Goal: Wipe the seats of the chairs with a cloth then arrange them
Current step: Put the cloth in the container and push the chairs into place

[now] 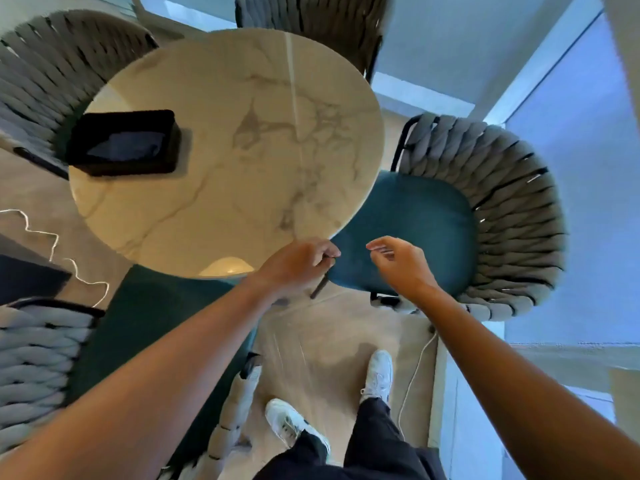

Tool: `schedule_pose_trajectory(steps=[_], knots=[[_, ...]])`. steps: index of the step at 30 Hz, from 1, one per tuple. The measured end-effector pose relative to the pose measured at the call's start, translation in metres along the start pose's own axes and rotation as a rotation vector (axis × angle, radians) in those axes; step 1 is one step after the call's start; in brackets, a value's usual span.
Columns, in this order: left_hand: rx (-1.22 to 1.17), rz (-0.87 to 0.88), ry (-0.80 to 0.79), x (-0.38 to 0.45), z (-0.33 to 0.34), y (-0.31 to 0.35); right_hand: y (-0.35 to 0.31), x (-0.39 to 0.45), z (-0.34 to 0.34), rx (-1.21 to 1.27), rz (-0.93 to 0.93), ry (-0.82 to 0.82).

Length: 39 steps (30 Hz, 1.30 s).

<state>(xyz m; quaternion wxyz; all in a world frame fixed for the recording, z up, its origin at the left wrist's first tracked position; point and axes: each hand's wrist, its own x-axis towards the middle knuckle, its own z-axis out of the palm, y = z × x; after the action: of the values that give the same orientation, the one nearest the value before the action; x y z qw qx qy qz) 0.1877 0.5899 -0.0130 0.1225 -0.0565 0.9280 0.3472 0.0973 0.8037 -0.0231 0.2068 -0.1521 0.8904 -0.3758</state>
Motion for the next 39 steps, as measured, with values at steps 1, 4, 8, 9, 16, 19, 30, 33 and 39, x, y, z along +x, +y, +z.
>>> schedule_pose_trajectory(steps=[1,4,8,9,16,19,30,33,39], knots=[[0.003,0.013,-0.026,0.011,0.013,0.010,0.017,-0.002,-0.011,0.007,0.030,0.011],[0.021,0.049,-0.105,0.047,0.054,0.039,0.065,-0.001,-0.044,-0.007,0.092,0.024],[-0.010,0.038,-0.204,0.090,0.111,0.078,0.127,0.002,-0.086,-0.029,0.154,0.028],[-0.010,0.042,-0.228,0.099,0.126,0.089,0.142,0.001,-0.096,-0.030,0.174,0.038],[0.109,0.099,-0.421,0.140,0.216,0.160,0.241,-0.012,-0.151,-0.181,0.292,0.267],[0.183,0.157,-0.469,0.146,0.244,0.180,0.266,-0.018,-0.162,-0.192,0.442,0.392],[0.419,0.243,-0.496,0.154,0.292,0.175,0.318,-0.016,-0.155,0.612,0.879,0.297],[0.425,0.302,-0.488,0.158,0.289,0.170,0.317,-0.014,-0.149,0.604,0.832,0.365],[0.439,0.303,-0.535,0.163,0.272,0.168,0.310,-0.005,-0.149,0.566,0.868,0.413]])
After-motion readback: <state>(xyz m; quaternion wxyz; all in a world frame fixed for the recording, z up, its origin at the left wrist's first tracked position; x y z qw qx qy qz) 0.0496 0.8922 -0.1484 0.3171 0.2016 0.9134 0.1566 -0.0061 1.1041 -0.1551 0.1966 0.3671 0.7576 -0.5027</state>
